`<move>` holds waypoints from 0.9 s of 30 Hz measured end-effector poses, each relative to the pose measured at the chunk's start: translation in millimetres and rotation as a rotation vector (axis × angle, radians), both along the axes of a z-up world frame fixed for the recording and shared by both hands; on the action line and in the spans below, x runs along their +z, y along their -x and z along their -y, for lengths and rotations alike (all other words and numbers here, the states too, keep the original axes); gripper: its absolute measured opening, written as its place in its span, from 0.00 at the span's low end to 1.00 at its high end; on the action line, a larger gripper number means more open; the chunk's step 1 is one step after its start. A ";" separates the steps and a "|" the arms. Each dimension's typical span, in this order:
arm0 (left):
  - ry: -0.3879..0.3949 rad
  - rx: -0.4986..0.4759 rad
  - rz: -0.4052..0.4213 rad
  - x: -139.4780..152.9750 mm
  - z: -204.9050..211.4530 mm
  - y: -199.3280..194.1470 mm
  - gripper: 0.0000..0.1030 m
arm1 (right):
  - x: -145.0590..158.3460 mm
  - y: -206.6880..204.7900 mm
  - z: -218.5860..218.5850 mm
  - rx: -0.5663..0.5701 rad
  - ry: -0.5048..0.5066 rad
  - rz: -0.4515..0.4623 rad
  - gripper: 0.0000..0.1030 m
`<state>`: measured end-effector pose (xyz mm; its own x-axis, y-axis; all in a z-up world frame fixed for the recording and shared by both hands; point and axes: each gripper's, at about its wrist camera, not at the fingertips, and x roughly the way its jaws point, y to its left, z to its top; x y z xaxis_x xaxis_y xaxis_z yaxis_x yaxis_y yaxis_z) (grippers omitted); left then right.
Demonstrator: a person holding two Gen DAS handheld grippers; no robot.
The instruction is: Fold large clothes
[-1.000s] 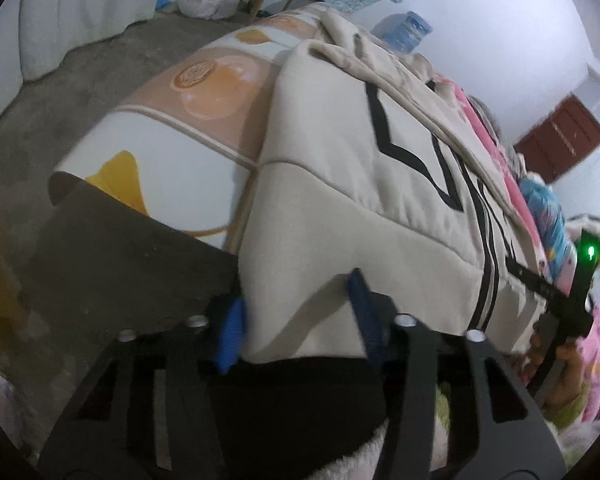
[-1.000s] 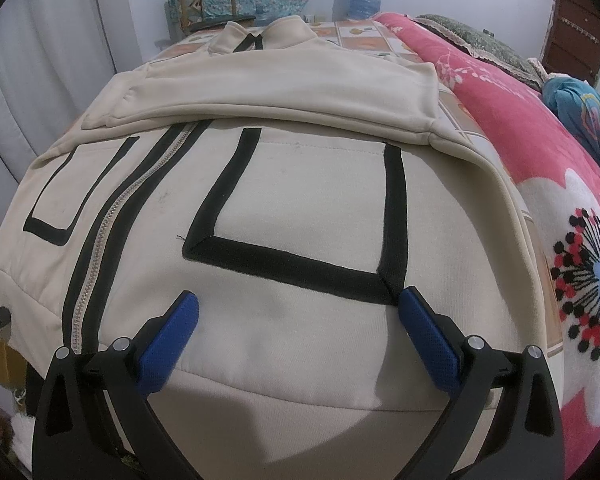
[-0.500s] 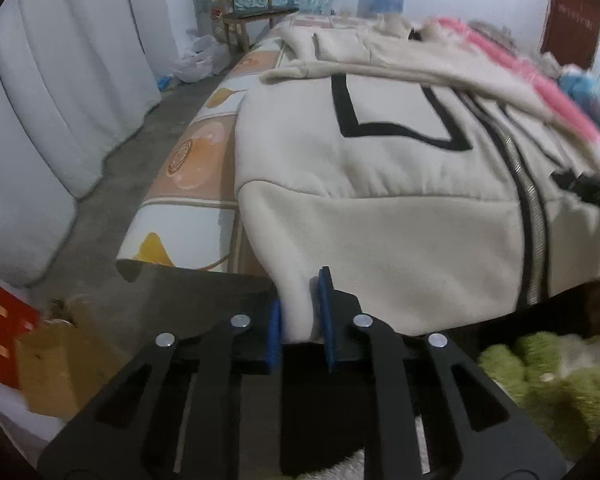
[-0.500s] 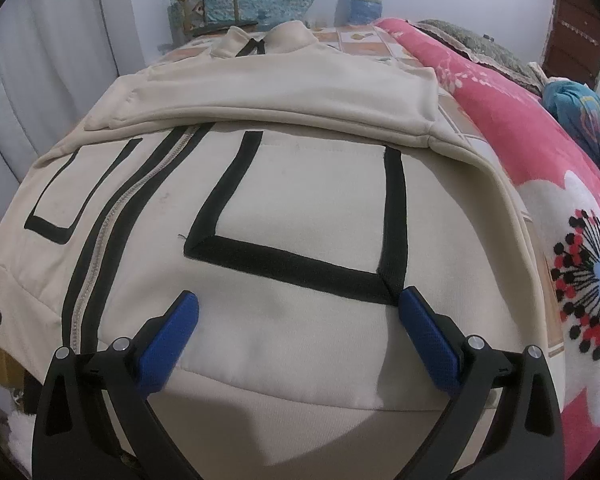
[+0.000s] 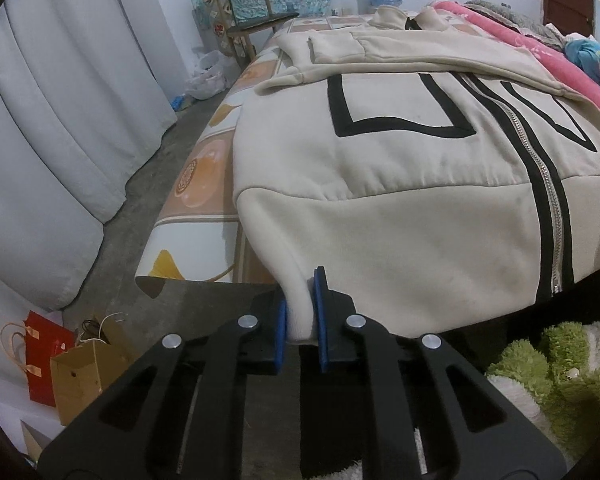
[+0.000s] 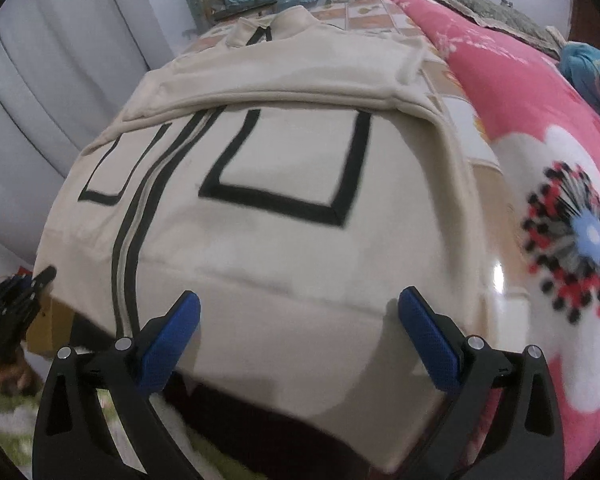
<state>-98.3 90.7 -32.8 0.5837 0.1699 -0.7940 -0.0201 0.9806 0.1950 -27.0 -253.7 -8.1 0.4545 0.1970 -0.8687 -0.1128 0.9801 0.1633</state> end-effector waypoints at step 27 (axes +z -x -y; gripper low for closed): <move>0.049 -0.009 0.033 1.8 -8.1 2.0 0.10 | -34.9 54.4 34.8 -0.056 0.023 -0.104 0.26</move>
<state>-100.3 98.9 -31.0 0.6112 0.1257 -0.7815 -0.0167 0.9891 0.1460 -81.4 -288.5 -43.0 0.3710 0.1534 -0.9159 -0.0414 0.9880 0.1487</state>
